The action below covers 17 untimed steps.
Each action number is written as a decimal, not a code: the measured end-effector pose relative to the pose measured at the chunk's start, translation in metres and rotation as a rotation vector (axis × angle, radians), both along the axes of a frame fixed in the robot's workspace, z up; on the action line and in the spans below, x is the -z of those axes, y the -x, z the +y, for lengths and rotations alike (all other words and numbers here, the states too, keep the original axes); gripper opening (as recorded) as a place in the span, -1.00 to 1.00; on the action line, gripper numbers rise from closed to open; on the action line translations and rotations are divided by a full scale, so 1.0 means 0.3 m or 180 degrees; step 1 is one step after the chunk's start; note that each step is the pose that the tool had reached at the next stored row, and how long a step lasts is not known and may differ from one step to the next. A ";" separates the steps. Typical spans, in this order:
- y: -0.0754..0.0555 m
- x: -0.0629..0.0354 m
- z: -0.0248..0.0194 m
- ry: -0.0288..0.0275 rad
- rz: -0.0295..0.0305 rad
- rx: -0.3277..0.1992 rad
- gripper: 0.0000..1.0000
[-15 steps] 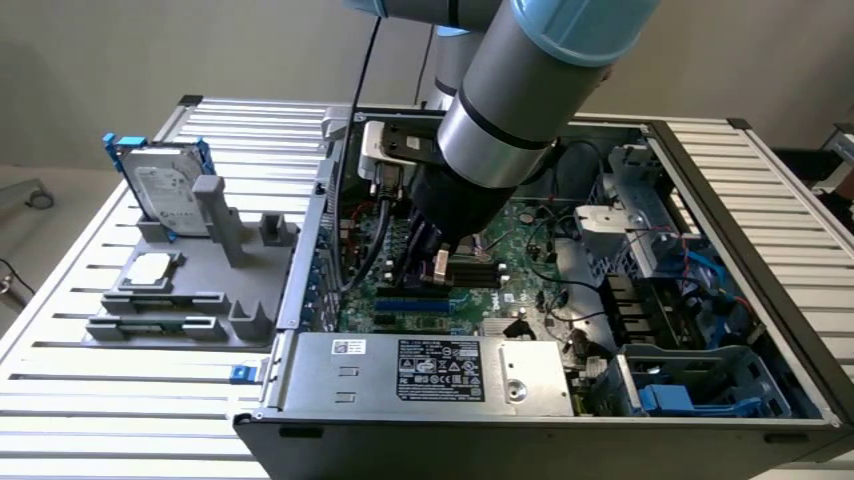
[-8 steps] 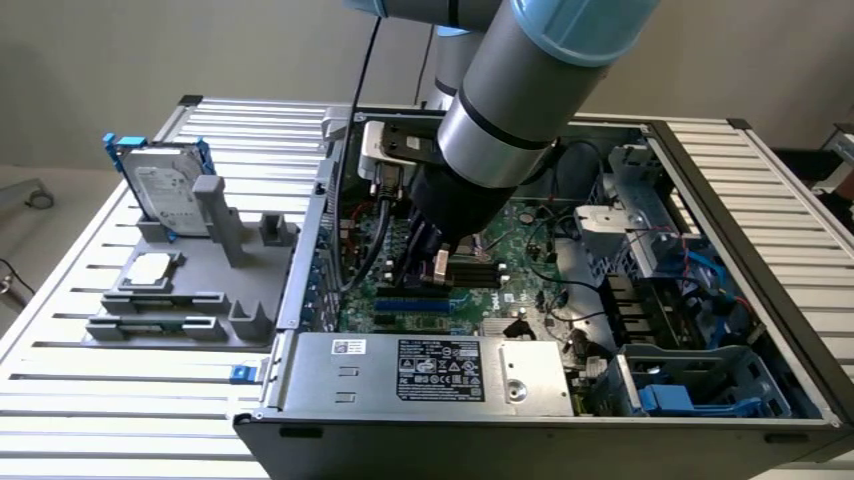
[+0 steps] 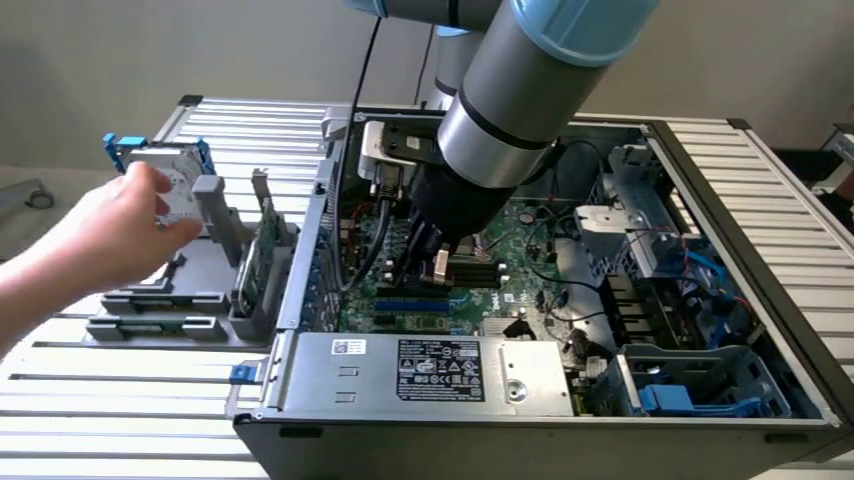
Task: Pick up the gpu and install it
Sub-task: 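Insert the gpu into the slot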
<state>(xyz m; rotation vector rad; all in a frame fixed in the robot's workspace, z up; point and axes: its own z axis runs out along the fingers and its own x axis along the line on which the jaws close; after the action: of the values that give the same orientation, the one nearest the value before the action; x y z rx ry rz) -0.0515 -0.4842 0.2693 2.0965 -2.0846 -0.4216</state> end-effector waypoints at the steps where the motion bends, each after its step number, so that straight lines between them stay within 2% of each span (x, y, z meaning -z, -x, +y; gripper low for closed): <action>1: 0.000 0.000 0.000 0.0000 0.0000 0.0000 -0.30; 5: 0.000 -0.002 0.000 0.0001 0.0000 0.0000 -0.30; 9: 0.000 -0.061 0.000 0.0000 0.0000 0.0000 -0.30; 10: 0.000 -0.066 0.000 0.0000 0.0000 0.0000 -0.30; 15: 0.000 -0.067 0.000 0.0001 -0.0001 0.0004 -0.30; 17: 0.003 -0.070 0.002 0.0012 -0.0005 0.0041 -0.30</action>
<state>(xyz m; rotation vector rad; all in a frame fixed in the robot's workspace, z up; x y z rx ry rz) -0.0522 -0.4836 0.2903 2.0832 -2.0992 -0.4176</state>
